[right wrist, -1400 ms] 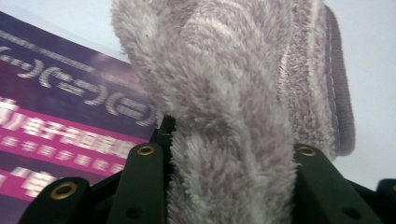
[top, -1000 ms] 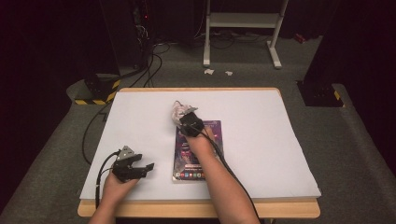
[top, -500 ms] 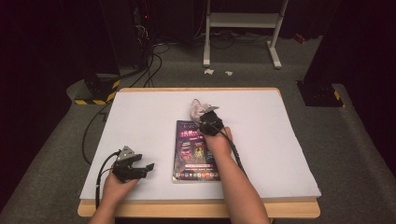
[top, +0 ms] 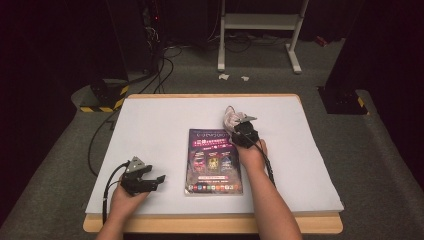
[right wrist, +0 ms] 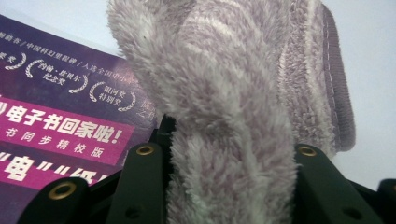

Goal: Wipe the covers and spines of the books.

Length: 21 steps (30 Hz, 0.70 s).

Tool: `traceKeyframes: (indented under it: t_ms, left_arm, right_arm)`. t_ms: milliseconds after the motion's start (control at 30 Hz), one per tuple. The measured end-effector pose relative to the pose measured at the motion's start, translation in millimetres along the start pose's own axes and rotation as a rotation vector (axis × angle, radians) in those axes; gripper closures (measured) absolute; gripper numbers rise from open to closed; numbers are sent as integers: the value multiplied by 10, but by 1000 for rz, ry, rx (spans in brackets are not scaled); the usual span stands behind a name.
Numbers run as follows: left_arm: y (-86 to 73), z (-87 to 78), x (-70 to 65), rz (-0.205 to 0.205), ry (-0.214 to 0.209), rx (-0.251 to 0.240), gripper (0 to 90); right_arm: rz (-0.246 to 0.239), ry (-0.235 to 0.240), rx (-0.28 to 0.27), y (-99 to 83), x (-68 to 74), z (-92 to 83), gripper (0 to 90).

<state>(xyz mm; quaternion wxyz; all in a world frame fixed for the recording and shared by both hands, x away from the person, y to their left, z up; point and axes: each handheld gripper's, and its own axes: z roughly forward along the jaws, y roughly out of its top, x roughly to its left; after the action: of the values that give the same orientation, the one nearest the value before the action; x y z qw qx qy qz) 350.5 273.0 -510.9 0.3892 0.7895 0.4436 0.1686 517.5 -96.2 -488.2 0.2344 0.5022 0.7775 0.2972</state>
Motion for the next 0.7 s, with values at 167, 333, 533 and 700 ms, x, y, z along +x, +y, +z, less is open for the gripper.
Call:
traceKeyframes:
  t_ms: [167,333,533,700]
  left_arm:
    - [0,2,-1,2,1,0,286]
    - [0,-1,1,0,-1,0,286]
    - [0,-1,14,-11,-1,-1,286]
    - [0,-1,10,-11,2,-1,287]
  right_arm:
    - [-20,4,-26,36,-25,-152,615]
    - [-25,-8,-56,5,-156,-421,611]
    - [-30,-25,-60,-178,-338,-697,604]
    - [-8,-40,-68,-367,-499,-880,602]
